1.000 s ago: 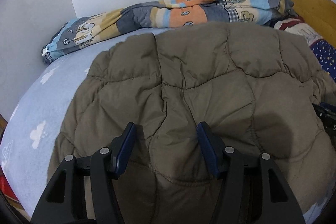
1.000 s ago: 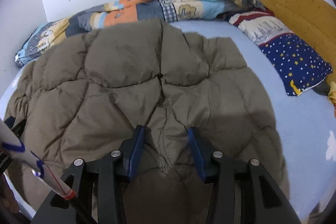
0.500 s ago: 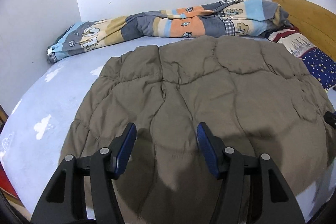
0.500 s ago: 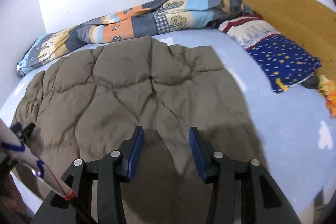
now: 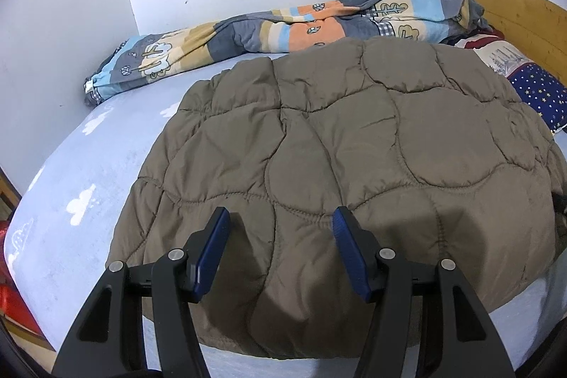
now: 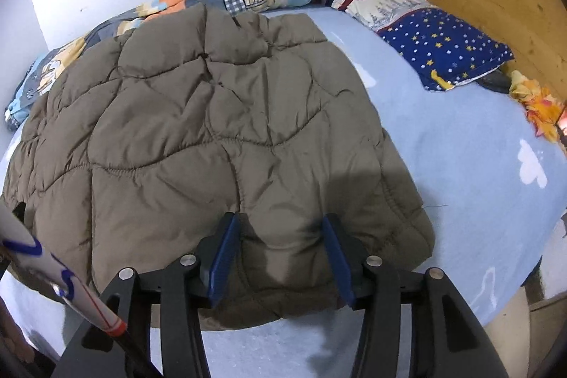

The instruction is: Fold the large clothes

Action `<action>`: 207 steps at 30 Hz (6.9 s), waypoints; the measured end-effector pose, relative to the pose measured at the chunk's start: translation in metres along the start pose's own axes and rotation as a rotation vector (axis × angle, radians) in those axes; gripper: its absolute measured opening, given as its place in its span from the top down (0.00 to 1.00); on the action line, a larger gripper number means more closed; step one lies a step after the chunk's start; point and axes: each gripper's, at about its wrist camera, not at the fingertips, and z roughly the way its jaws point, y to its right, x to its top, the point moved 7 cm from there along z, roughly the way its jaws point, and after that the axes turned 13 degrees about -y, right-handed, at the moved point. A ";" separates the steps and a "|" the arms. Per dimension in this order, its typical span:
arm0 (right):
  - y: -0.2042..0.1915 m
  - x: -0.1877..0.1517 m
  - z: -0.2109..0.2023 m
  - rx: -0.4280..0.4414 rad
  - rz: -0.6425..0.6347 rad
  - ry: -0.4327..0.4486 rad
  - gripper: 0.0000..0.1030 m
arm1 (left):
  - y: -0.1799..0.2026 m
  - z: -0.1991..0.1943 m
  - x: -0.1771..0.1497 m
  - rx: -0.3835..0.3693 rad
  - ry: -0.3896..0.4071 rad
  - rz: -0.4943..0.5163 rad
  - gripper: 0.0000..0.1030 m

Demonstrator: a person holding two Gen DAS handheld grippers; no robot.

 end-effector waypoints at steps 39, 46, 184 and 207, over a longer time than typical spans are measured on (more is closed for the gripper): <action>-0.107 -0.008 -0.006 0.162 -0.308 0.105 0.42 | -0.007 0.004 -0.001 0.002 -0.005 -0.029 0.35; -0.031 0.008 -0.038 0.094 -0.088 0.190 0.43 | -0.055 0.001 0.003 0.025 -0.004 -0.186 0.35; -0.068 -0.023 -0.015 0.126 -0.223 0.040 0.26 | -0.015 -0.018 -0.021 -0.050 -0.024 -0.068 0.27; -0.060 -0.069 -0.249 0.230 -0.163 0.393 0.07 | -0.033 -0.266 -0.030 0.008 0.357 -0.061 0.08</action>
